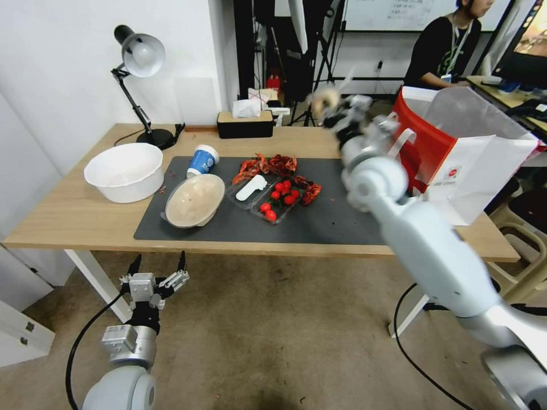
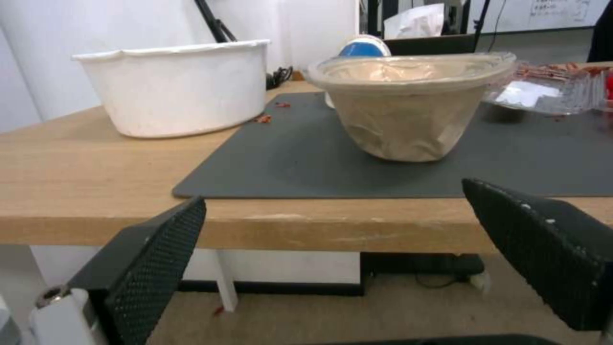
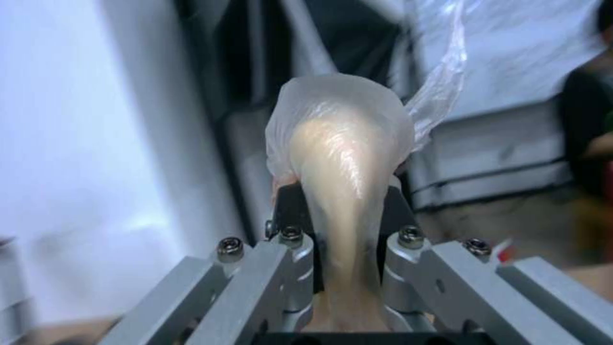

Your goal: Pick up the trash from the table and place it into the takeout bag.

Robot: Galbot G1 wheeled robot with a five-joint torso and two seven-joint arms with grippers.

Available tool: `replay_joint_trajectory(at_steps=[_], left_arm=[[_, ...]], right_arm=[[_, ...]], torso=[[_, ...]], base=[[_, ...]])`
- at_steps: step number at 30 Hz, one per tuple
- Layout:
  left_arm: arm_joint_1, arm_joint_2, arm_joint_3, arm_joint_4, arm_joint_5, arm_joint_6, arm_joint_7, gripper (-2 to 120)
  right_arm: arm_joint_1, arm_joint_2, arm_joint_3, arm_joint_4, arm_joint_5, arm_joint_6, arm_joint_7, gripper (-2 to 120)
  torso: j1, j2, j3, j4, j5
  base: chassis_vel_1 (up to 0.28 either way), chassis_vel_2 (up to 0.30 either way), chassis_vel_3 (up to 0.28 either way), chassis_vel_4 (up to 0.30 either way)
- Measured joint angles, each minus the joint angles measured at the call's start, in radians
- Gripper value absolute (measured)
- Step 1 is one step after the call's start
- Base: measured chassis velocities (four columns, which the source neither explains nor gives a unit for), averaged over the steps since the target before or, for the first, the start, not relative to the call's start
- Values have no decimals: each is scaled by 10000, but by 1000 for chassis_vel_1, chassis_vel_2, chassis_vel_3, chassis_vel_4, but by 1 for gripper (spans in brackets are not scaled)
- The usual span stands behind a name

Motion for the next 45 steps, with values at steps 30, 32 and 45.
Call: replay_joint_trajectory(at_steps=[30,32,45], left_arm=[[217,-96,106,-219,233,-53,17,100],[218,-97,106,-219,233,-53,17,100],[200,-108,117,-206,240,-58,14,100]], right_arm=[[-1564,-1821,4916,2233,-795,-3192,3111,47],[-1564,-1834,4918,2241,-793,-3192,3111,48],[-1753,-2080,4897,2682,-1426,-438,1006,97]], torso=[[0,1,0,-1,-3],[-1,0,-1,-1,-3],[0,0,0,-2,-3]], base=[[0,0,0,0],[0,0,0,0],[0,0,0,0]])
